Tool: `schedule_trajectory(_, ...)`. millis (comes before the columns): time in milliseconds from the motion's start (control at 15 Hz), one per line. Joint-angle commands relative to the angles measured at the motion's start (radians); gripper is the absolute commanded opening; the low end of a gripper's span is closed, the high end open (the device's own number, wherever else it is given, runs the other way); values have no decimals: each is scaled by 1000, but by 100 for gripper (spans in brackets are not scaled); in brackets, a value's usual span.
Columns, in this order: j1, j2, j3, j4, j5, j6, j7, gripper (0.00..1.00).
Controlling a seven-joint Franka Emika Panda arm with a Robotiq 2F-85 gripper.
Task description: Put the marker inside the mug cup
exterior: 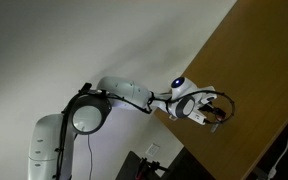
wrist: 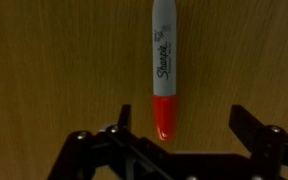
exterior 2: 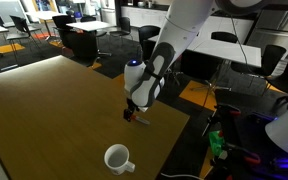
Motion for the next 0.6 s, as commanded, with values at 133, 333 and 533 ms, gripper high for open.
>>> schedule_trajectory(133,6,55,2,101,-10,-90,-12,100)
schedule_trajectory(333,9,63,5,111,-10,-133,-14,100)
schedule_trajectory(533,11,62,7,100,-9,-136,-15,100)
